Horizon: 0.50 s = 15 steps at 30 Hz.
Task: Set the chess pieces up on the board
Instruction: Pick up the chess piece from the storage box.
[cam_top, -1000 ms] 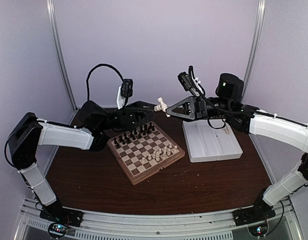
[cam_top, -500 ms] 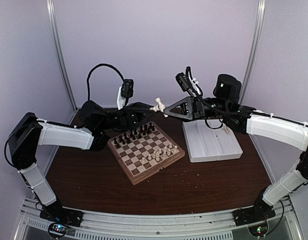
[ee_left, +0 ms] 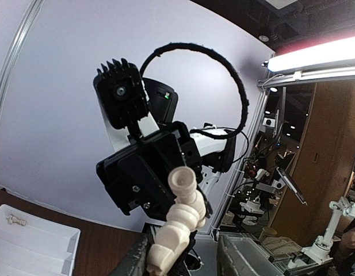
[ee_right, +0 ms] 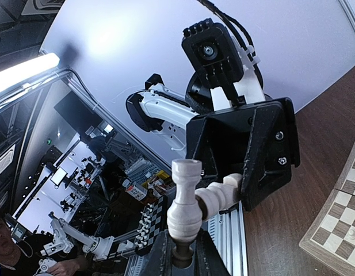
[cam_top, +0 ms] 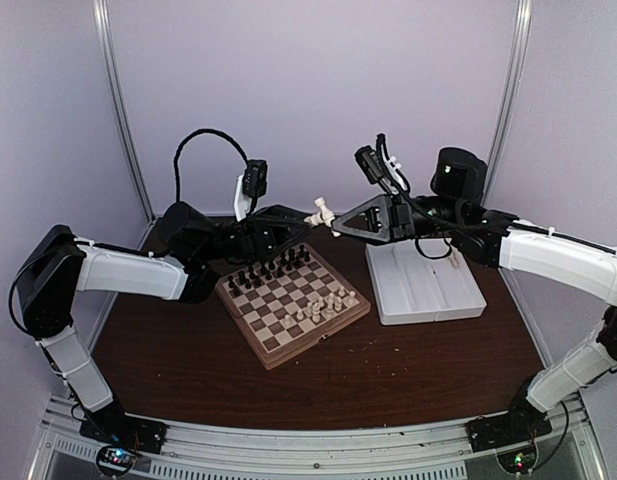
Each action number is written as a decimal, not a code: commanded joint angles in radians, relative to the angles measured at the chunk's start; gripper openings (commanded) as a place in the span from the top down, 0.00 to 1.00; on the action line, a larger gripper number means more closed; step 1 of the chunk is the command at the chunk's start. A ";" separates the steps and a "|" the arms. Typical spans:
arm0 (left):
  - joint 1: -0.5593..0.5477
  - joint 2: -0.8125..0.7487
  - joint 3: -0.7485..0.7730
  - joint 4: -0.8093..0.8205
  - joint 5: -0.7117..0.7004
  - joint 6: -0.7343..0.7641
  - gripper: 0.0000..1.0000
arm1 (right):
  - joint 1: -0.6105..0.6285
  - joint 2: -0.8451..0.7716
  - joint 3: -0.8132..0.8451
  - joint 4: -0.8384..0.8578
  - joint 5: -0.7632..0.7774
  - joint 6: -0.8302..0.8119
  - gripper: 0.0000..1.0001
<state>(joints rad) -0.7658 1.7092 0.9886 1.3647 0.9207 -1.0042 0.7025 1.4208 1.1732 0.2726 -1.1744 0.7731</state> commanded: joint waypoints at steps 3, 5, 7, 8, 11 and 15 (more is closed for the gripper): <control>0.000 -0.020 -0.006 0.047 0.003 0.020 0.63 | 0.007 -0.052 -0.007 -0.045 -0.001 -0.054 1.00; -0.001 -0.020 -0.005 0.047 0.003 0.019 0.65 | 0.007 -0.052 -0.006 -0.055 -0.001 -0.060 1.00; -0.001 -0.020 -0.004 0.048 0.004 0.018 0.67 | 0.008 -0.048 -0.006 -0.056 -0.001 -0.061 1.00; -0.001 -0.020 -0.004 0.047 0.004 0.017 0.69 | 0.008 -0.047 -0.006 -0.056 -0.001 -0.061 1.00; -0.001 -0.021 -0.001 0.047 0.007 0.017 0.72 | 0.007 -0.042 -0.007 -0.056 0.000 -0.061 1.00; 0.000 -0.019 0.002 0.047 0.016 0.015 0.77 | 0.007 -0.038 -0.007 -0.056 -0.001 -0.063 1.00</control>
<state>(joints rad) -0.7658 1.7092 0.9886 1.3647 0.9211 -0.9997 0.7029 1.3949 1.1717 0.2108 -1.1740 0.7280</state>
